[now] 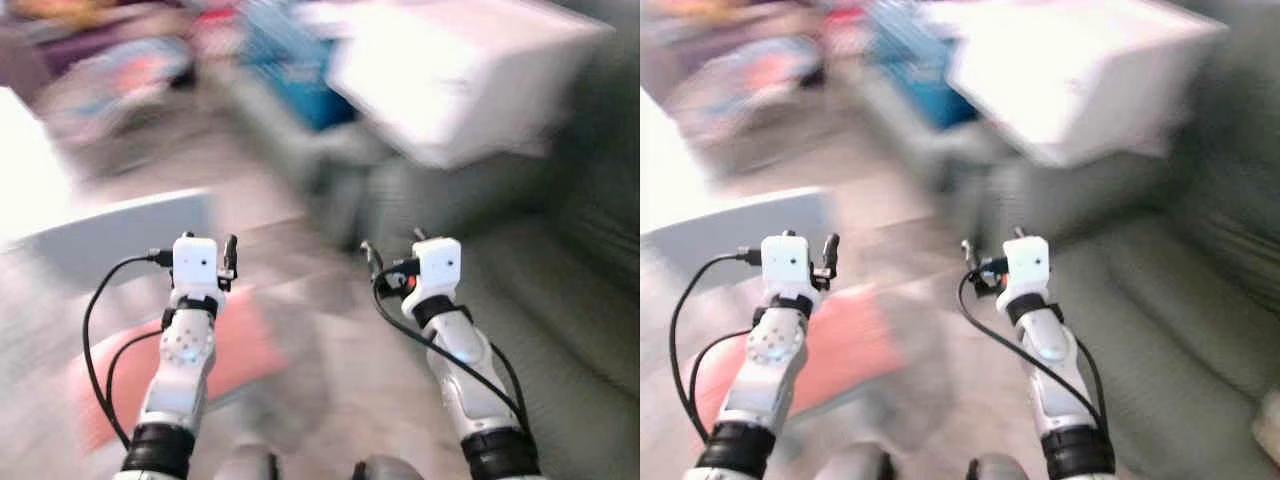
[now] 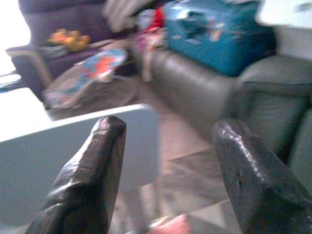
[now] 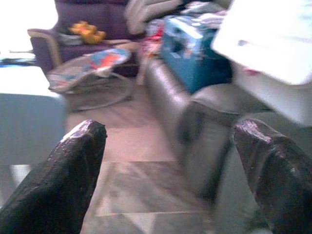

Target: Move the pillow to the sofa

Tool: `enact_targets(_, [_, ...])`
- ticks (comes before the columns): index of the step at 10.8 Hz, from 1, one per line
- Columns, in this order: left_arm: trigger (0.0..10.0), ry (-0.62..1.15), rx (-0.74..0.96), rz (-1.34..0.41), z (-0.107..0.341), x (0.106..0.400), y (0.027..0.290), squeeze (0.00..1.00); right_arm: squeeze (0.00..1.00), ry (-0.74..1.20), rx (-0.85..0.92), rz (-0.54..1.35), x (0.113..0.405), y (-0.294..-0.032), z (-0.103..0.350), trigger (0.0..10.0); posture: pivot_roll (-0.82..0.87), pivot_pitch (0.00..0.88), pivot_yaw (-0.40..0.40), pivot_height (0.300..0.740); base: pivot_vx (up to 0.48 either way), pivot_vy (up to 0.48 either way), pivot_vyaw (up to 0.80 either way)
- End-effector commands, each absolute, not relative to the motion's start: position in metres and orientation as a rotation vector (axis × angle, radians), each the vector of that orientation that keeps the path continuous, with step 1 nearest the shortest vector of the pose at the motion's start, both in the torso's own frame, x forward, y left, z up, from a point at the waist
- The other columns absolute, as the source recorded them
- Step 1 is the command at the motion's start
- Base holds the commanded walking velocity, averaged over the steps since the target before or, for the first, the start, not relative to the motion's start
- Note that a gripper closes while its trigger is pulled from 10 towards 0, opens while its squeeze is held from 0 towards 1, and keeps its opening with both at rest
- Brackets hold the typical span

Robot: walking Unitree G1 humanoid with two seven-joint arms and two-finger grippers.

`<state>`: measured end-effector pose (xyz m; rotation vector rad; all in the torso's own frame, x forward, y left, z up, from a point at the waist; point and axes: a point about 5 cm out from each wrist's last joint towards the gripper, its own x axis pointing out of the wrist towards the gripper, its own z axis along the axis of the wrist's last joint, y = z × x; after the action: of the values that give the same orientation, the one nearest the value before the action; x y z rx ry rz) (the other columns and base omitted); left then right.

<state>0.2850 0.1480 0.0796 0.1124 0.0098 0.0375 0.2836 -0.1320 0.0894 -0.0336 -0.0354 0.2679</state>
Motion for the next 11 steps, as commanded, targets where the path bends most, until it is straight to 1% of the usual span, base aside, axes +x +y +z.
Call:
enact_targets(1, [10.0, 0.006, 0.111, 0.018, 0.08, 0.284, 0.14, 0.0, 0.0, -0.024, -0.043, 0.243, 0.283, -0.14, 0.086, 10.0, -0.05, 0.058, -0.018, 0.74, 0.0, 0.0, 0.76])
enact_targets(3, [10.0, 0.005, 0.116, 0.02, 0.08, 0.284, 0.141, 0.0, 0.0, -0.026, -0.037, 0.241, 0.282, -0.139, 0.085, 10.0, -0.05, 0.056, -0.014, 0.74, 0.0, 0.0, 0.76])
enact_targets(4, [10.0, 0.012, 0.121, -0.008, 0.08, 0.284, 0.142, 0.0, 0.0, -0.025, -0.035, 0.242, 0.282, -0.138, 0.085, 10.0, -0.05, 0.064, -0.015, 0.74, 0.0, 0.0, 0.76])
enact_targets(8, [10.0, 0.02, 0.147, 0.022, 0.078, 0.282, 0.146, 0.0, 0.0, -0.025, -0.033, 0.238, 0.282, -0.139, 0.084, 10.0, -0.04, 0.068, -0.014, 0.74, 0.0, 0.0, 0.76])
enact_targets(11, [10.0, 0.039, 0.159, 0.048, 0.074, 0.277, 0.154, 0.0, 0.0, -0.018, -0.034, 0.219, 0.28, -0.143, 0.081, 10.0, -0.03, 0.076, -0.012, 0.74, 0.0, 0.0, 0.76])
